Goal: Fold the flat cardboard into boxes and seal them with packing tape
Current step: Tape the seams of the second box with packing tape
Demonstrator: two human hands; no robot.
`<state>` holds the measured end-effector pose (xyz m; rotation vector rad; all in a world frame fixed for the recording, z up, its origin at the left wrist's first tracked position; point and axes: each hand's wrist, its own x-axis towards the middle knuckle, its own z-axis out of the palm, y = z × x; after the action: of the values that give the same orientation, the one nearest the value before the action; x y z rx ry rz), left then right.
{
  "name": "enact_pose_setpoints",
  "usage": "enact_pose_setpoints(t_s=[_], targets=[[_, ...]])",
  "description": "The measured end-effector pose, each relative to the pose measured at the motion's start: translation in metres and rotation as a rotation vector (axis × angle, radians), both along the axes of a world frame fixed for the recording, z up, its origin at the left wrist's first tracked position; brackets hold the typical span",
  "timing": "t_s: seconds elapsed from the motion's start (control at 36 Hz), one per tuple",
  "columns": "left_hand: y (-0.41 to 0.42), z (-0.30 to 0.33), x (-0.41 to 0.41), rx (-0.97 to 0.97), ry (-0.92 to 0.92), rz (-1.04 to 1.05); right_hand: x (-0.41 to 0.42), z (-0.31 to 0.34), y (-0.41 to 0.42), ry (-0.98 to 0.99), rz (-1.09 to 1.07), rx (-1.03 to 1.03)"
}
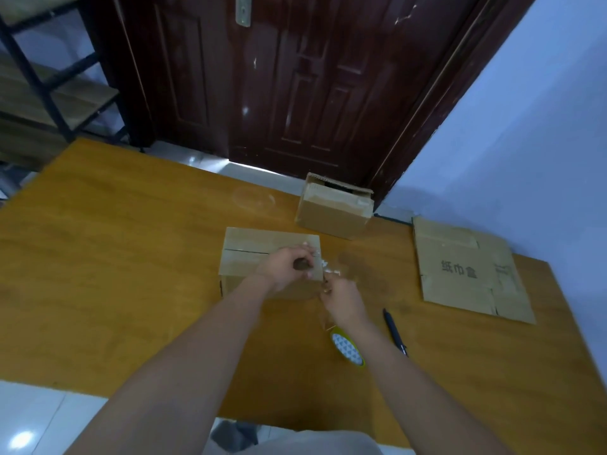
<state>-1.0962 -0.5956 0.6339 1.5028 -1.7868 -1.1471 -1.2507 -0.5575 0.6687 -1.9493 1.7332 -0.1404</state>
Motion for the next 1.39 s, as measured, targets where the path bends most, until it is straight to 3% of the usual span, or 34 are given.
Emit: enact_pose_setpoints(t_s=[0.36,0.86,1.11,1.39], targets=[[0.0,-0.001,0.001,-0.005,0.0,-0.001,0.0,-0.013,-0.006,0.177,-0.024,0.068],[0.001,0.003,0.002,-0.026,-0.04,-0.029,-0.018,-0.014,-0.03,0.306,0.315,-0.125],[0.002,0.001,0.005,-0.057,-0.071,-0.058,-0.026,-0.024,-0.036,0.313,0.479,-0.38],[0.003,0.003,0.004,-0.072,-0.089,-0.066,-0.037,-0.053,-0.051,0.329,0.665,-0.425]])
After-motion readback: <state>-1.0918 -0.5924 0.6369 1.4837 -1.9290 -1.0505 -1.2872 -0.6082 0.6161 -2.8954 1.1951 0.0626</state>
